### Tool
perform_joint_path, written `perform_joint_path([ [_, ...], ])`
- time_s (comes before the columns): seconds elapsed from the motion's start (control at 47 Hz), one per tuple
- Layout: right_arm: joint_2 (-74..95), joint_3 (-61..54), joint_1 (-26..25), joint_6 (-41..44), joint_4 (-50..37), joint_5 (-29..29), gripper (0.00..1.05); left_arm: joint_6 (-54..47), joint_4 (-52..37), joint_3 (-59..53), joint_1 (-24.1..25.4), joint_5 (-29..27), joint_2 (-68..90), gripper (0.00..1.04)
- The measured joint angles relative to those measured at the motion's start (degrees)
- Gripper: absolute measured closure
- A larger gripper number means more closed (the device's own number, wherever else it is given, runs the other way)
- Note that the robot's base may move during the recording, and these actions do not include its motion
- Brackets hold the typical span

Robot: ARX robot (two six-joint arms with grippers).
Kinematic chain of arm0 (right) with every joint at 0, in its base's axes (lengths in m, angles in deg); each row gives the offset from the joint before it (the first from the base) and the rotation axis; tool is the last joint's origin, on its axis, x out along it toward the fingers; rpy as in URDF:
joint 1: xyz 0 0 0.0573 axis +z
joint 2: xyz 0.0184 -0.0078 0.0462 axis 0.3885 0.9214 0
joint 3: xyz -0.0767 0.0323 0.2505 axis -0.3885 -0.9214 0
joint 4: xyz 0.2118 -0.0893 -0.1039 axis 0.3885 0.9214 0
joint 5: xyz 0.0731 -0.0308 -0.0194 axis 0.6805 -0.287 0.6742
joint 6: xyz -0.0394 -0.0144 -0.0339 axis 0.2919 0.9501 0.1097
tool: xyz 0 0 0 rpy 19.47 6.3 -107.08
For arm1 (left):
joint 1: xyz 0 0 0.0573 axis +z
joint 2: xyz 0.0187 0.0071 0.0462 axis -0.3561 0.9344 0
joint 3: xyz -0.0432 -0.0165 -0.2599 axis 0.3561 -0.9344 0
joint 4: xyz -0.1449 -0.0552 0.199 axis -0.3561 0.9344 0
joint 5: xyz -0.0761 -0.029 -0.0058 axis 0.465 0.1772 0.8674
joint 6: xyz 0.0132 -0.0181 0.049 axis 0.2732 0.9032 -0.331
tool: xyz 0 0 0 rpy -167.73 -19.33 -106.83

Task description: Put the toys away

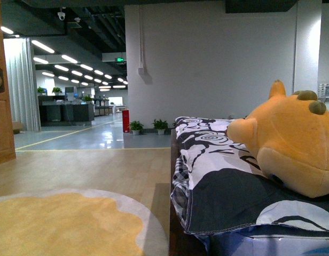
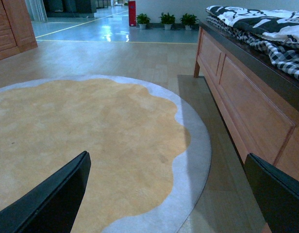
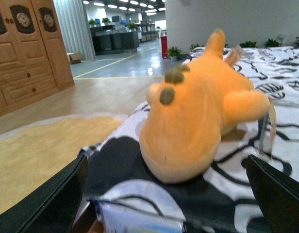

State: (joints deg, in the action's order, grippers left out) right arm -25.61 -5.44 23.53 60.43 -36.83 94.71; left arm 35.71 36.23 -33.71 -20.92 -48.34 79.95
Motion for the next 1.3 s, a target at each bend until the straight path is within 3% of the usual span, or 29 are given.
perform_joint_path([
  [0.191, 17.4, 14.6, 9.5, 4.6, -4.3, -12.8, 0.06, 0.0, 0.0, 0.0, 0.0, 0.0, 0.0, 0.06],
  [0.489, 32.6, 24.3, 10.2, 6.2, -2.6, -21.0, 0.06, 0.0, 0.0, 0.0, 0.0, 0.0, 0.0, 0.06],
  [0.936, 40.1, 24.2, 6.6, 5.4, -3.4, -22.2, 0.06, 0.0, 0.0, 0.0, 0.0, 0.0, 0.0, 0.06],
  [1.297, 40.9, 21.5, 6.8, 3.8, -4.2, -21.1, 0.06, 0.0, 0.0, 0.0, 0.0, 0.0, 0.0, 0.06],
])
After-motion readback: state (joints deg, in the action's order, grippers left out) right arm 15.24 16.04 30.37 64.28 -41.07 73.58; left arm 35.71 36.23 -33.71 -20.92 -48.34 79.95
